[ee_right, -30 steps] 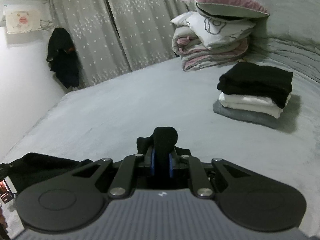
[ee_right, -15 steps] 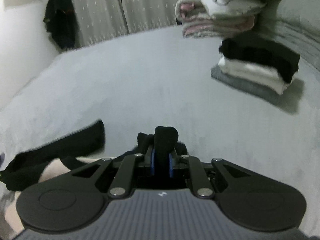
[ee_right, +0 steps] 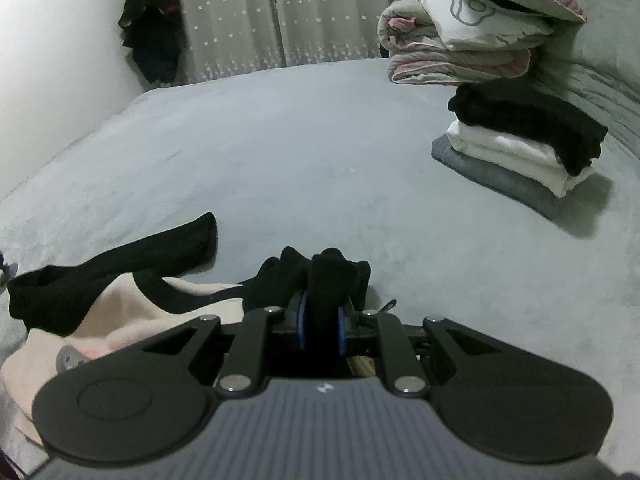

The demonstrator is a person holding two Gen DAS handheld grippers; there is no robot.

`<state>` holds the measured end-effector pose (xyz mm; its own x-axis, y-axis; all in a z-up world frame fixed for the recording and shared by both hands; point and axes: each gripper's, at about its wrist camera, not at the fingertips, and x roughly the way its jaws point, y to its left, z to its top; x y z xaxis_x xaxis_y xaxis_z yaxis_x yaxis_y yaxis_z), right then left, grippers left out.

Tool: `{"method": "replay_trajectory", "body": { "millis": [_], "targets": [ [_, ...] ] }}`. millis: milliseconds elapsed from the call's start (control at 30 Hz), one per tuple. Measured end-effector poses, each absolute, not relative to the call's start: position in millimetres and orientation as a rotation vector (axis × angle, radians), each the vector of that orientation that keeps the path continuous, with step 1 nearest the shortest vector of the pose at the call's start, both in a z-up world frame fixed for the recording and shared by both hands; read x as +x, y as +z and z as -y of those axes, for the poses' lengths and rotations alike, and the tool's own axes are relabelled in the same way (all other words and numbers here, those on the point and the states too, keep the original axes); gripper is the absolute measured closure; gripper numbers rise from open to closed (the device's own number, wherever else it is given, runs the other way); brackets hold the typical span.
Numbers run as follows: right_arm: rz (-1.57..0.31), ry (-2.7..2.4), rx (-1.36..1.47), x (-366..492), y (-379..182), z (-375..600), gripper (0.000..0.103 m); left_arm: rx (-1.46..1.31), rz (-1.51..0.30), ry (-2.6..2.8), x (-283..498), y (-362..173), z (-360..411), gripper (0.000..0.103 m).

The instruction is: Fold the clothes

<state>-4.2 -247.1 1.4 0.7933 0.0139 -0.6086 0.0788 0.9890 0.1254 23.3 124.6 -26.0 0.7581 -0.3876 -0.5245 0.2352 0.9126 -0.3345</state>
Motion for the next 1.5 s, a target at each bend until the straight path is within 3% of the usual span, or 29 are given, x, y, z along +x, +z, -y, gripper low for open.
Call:
{"method": "replay_trajectory", "body": {
  "millis": [100, 567, 1067, 1267, 1367, 1400, 1433, 1467, 1500],
  "targets": [
    [-0.652, -0.039, 0.130, -4, 1, 244, 0.088, -0.197, -0.699, -0.414, 44, -36, -96, 0.055],
    [-0.647, -0.033, 0.177, -5, 3, 251, 0.088, -0.085, -0.735, -0.526, 83, -50, -43, 0.055],
    [-0.636, -0.016, 0.152, -19, 1, 247, 0.088, 0.214, -0.821, -0.634, 48, -86, -23, 0.054],
    [-0.634, -0.017, 0.115, -23, -2, 245, 0.088, 0.000, -0.843, -0.692, 58, -78, -45, 0.054],
    [-0.636, -0.020, 0.118, -22, -2, 244, 0.088, -0.055, -0.850, -0.697, 61, -78, -46, 0.061],
    [-0.636, -0.021, 0.118, -21, -2, 244, 0.088, -0.074, -0.853, -0.699, 61, -77, -46, 0.079],
    [-0.636, -0.023, 0.119, -21, -2, 243, 0.088, -0.092, -0.855, -0.701, 62, -77, -47, 0.089],
    [-0.636, -0.024, 0.119, -21, -2, 243, 0.088, -0.111, -0.858, -0.703, 63, -77, -47, 0.098],
    [-0.633, -0.027, 0.119, -21, -2, 242, 0.088, -0.130, -0.860, -0.704, 64, -77, -48, 0.098]
  ]
}}
